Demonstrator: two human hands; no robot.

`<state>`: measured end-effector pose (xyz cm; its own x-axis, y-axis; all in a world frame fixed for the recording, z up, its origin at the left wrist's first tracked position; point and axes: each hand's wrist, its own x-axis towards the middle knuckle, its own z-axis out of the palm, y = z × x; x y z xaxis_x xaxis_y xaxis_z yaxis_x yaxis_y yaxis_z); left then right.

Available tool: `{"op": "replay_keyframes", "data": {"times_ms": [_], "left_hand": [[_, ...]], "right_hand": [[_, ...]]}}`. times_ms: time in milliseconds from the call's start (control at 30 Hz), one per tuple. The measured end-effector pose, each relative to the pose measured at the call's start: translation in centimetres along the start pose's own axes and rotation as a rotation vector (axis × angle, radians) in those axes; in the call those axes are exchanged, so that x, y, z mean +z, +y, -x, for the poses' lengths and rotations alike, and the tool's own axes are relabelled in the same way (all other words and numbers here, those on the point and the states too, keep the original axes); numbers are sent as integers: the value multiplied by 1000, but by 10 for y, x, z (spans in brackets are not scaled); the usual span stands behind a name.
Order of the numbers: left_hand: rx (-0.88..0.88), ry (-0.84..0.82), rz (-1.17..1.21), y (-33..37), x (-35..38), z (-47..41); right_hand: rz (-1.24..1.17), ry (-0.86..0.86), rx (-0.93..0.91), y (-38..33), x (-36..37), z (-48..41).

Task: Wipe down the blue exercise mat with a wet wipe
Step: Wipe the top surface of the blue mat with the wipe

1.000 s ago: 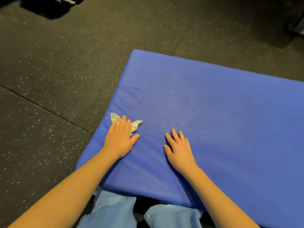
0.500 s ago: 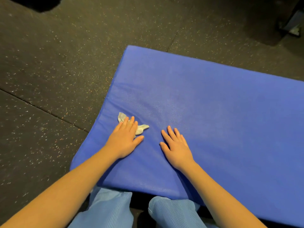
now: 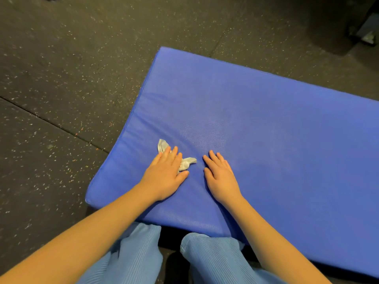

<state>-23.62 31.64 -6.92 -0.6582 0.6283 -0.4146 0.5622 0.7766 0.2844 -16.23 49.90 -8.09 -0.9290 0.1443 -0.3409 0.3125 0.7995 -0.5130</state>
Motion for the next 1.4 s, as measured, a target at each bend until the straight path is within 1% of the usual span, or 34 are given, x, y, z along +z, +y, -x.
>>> {"op": "replay_keyframes", "data": {"times_ms": [33, 100, 133, 167, 200, 233, 267, 300, 333, 400, 467, 500, 567, 633, 700, 767, 800, 867, 933, 1000, 1067, 1133, 1200, 1233, 1300, 1333, 1400], "left_hand": [[21, -22, 21, 3, 3, 2], [95, -70, 66, 6, 7, 11], [118, -86, 133, 6, 5, 16], [117, -79, 250, 4, 2, 19], [91, -50, 420, 4, -2, 21], [63, 13, 595, 3, -8, 22], [29, 97, 721, 1, -14, 24], [-4, 170, 758, -2, -20, 26], [-31, 225, 712, -7, -25, 28], [-100, 291, 481, -21, -26, 35], [-189, 244, 264, -35, -17, 46], [-217, 196, 187, -40, -11, 53], [-214, 163, 92, -42, 1, 62], [-211, 167, 64, -44, 7, 64], [-217, 170, 52, -46, 8, 62], [-210, 183, 48, -46, 7, 60], [-205, 186, 44, -46, 8, 60], [-208, 184, 47, -45, 8, 61], [-209, 181, 54, -44, 7, 62], [-207, 193, 56, -43, 6, 62], [-209, 206, 63, -43, 7, 64], [-207, 216, 65, -43, 7, 64], [-217, 222, 63, -43, 7, 63], [-223, 225, 65, -42, 7, 63], [-221, 232, 75, -41, 6, 64], [-214, 240, 80, -40, 6, 65], [-203, 262, 95, -40, 6, 68]], "right_hand": [[-32, 4, 1, -1, -1, 1], [-170, 21, 18, -4, -6, 7], [-249, 33, 27, -6, -9, 12], [-304, 43, 22, -9, -12, 16], [-328, 48, 3, -13, -14, 19], [-338, 50, -28, -17, -15, 21], [-341, 49, -71, -23, -15, 21], [-340, 37, -113, -31, -15, 19], [-336, 8, -156, -38, -14, 17], [-214, -80, -302, -49, -7, 12], [-68, -130, -440, -53, 4, 14], [-39, -124, -449, -51, 4, 18], [2, -5, -462, -39, 0, 29], [20, 77, -429, -26, -4, 45], [-23, 84, -339, -20, -5, 48], [-69, 111, -291, -24, -1, 35], [-103, 107, -292, -30, 2, 27], [-161, 45, -344, -47, 7, 18], [-149, -32, -426, -51, 17, 29], [-137, -74, -458, -40, 12, 53], [-146, -23, -458, -23, -1, 69], [-117, 48, -388, -15, -11, 66], [-152, 64, -300, -22, -9, 54], [-169, 72, -300, -29, -2, 52], [-182, 58, -419, -39, 12, 62], [-195, 20, -501, -40, 15, 72], [-227, -45, -605, -35, 10, 87]]}}
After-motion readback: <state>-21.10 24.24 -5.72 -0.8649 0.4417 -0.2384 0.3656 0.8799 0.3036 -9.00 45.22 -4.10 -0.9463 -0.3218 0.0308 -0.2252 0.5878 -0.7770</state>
